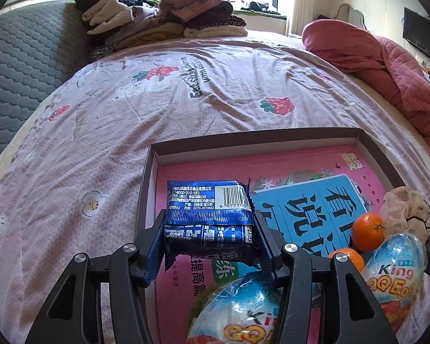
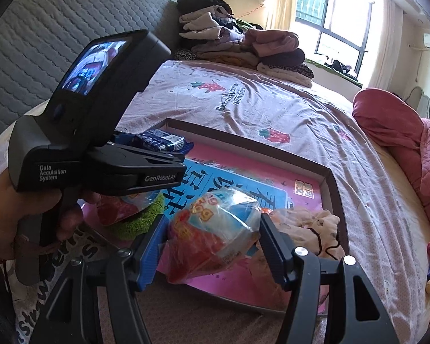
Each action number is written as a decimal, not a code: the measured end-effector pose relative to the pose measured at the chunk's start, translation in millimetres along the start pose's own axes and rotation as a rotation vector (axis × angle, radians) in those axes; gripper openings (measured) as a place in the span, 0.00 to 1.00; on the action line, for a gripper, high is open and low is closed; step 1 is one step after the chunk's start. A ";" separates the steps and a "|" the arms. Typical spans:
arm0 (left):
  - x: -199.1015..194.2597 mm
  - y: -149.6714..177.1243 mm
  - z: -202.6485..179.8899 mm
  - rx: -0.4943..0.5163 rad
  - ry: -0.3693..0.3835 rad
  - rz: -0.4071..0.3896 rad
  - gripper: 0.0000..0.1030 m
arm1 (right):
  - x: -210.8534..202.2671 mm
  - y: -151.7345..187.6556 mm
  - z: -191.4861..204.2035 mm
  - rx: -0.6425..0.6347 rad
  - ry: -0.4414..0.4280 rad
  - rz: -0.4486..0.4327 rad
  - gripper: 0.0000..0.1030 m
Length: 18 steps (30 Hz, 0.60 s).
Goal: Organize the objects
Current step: 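Lower biscuit packet into tray with left tool while right tool lowers candy bag beside it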
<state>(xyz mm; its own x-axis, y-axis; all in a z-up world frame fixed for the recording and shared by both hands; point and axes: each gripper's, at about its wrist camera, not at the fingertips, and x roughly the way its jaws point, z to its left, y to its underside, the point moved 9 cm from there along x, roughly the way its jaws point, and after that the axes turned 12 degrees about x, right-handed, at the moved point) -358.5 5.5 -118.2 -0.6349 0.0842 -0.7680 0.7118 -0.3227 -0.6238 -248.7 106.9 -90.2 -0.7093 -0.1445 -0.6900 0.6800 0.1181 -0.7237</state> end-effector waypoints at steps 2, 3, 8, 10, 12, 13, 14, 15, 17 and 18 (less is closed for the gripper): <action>1.0 1.1 -0.6 -0.002 0.002 0.003 0.55 | 0.5 2.5 -1.6 -0.004 0.019 0.013 0.61; 1.4 1.5 -1.8 0.000 0.005 0.004 0.55 | 1.5 3.9 -2.8 -0.001 0.022 0.022 0.61; 3.8 3.5 -6.3 0.012 0.012 0.013 0.55 | 1.1 4.3 -7.8 0.023 0.017 0.027 0.61; 5.6 4.7 -7.1 0.013 0.017 0.021 0.55 | 0.7 4.7 -8.4 0.027 0.014 0.028 0.61; 7.6 6.7 -7.6 0.009 0.028 0.031 0.56 | 0.9 4.9 -8.3 0.026 0.015 0.029 0.61; 8.4 7.2 -8.0 0.010 0.033 0.036 0.56 | 1.0 5.0 -7.9 0.022 0.017 0.029 0.62; 9.3 7.8 -8.7 0.012 0.037 0.044 0.56 | 1.5 4.7 -8.4 0.023 0.018 0.028 0.62; 9.7 8.6 -8.7 0.013 0.034 0.047 0.56 | 1.9 4.4 -8.9 0.025 0.017 0.028 0.62; 9.8 9.3 -9.3 0.016 0.037 0.051 0.56 | 2.0 4.5 -8.8 0.029 0.016 0.028 0.62; 9.7 10.2 -9.5 0.014 0.041 0.055 0.57 | 2.1 4.2 -9.6 0.032 0.018 0.028 0.62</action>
<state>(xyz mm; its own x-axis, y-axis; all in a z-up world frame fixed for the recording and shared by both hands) -354.6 12.0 -133.4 -0.5820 0.1044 -0.8064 0.7408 -0.3408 -0.5788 -249.1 116.5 -94.8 -0.6932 -0.1238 -0.7100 0.7047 0.0905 -0.7038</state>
